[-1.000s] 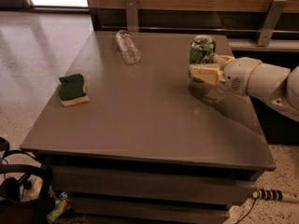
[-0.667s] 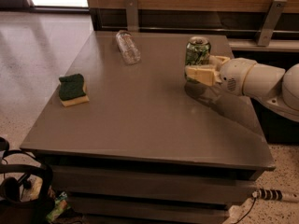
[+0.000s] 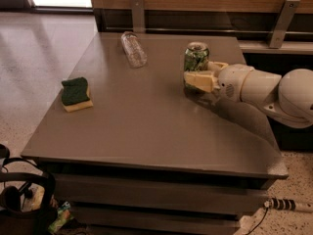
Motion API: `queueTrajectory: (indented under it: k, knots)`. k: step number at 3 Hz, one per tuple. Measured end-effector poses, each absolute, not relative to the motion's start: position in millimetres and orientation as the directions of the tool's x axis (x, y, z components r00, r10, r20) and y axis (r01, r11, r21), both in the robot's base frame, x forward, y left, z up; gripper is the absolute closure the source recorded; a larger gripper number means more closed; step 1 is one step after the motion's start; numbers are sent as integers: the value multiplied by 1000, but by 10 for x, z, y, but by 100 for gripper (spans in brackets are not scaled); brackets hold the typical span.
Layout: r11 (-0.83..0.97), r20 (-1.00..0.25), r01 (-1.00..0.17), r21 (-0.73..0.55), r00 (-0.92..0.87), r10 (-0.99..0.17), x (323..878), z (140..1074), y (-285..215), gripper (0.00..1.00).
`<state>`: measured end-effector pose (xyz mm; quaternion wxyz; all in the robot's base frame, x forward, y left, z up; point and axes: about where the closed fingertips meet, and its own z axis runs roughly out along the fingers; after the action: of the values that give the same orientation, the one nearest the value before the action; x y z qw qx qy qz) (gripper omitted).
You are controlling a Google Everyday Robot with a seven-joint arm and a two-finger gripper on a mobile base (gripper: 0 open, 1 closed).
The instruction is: Place green can upright
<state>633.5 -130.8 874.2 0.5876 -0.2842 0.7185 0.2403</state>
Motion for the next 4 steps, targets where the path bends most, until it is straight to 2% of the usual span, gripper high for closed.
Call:
queueTrajectory:
  k: [3,4]
  knots:
    - [762,-983,-646,43,-164,-84,6558,8531,-1352,100]
    - [751,-981,-660,20,-157,-111,6564,8478,-1326,100]
